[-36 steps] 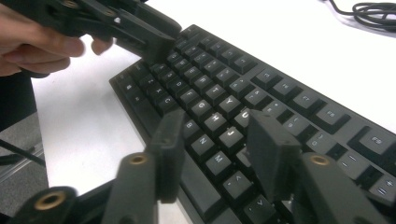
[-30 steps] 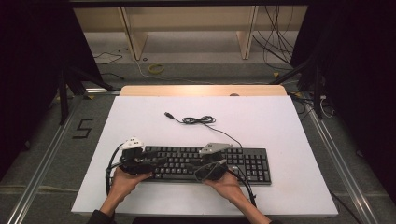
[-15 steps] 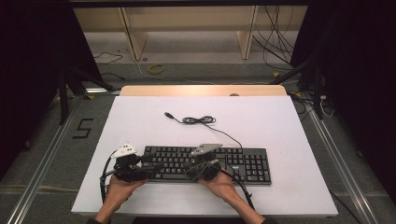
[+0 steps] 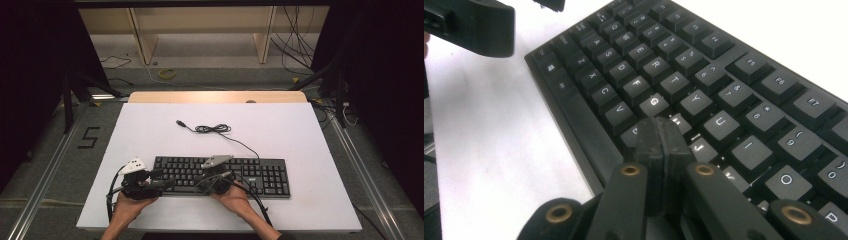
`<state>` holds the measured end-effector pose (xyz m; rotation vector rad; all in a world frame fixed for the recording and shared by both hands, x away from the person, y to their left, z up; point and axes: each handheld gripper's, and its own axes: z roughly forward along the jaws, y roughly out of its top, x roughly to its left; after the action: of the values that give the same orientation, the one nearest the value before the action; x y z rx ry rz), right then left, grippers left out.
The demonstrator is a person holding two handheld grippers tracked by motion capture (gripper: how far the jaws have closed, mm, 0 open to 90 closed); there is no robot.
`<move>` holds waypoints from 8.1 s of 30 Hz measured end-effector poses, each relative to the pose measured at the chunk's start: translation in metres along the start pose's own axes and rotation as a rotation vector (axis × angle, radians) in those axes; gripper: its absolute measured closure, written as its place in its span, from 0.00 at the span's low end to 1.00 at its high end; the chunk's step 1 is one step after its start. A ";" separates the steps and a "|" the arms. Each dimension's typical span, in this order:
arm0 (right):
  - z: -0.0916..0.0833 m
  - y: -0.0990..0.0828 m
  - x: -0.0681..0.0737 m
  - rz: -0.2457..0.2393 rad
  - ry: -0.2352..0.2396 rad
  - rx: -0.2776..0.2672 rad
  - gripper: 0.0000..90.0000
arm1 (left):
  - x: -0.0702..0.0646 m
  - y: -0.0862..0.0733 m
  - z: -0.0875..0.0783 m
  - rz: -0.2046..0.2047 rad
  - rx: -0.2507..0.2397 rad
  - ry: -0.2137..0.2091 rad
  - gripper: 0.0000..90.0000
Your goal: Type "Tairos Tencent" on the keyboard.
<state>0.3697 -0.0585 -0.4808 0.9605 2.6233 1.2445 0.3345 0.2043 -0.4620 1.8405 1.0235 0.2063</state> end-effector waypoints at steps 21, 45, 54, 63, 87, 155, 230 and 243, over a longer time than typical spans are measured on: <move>0.001 -0.002 0.000 0.007 -0.007 0.003 0.99 | 0.001 -0.001 0.000 0.005 -0.001 0.011 0.34; -0.010 0.003 -0.006 0.045 0.011 -0.055 0.91 | 0.002 -0.001 -0.001 0.003 -0.009 0.019 0.34; -0.013 0.004 -0.007 0.053 0.027 -0.076 0.76 | 0.002 -0.001 -0.001 0.005 -0.009 0.020 0.34; -0.015 0.009 -0.007 0.054 0.035 -0.076 0.57 | 0.002 -0.001 -0.001 0.003 -0.007 0.022 0.34; -0.016 0.013 -0.005 0.045 0.034 -0.075 0.46 | 0.005 0.008 0.005 0.005 -0.004 0.038 0.34; -0.062 -0.016 -0.016 0.075 0.009 -0.141 0.41 | -0.003 0.011 0.046 0.087 0.238 -0.011 0.98; -0.060 -0.015 -0.012 0.069 0.021 -0.146 0.39 | 0.016 0.030 0.052 0.028 0.193 0.072 0.99; -0.060 -0.015 -0.012 0.069 0.021 -0.146 0.39 | 0.016 0.025 0.060 0.039 0.229 0.098 0.99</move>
<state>0.3518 -0.1131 -0.4539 1.0252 2.4927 1.4459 0.3911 0.1717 -0.4768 2.0750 1.1174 0.2121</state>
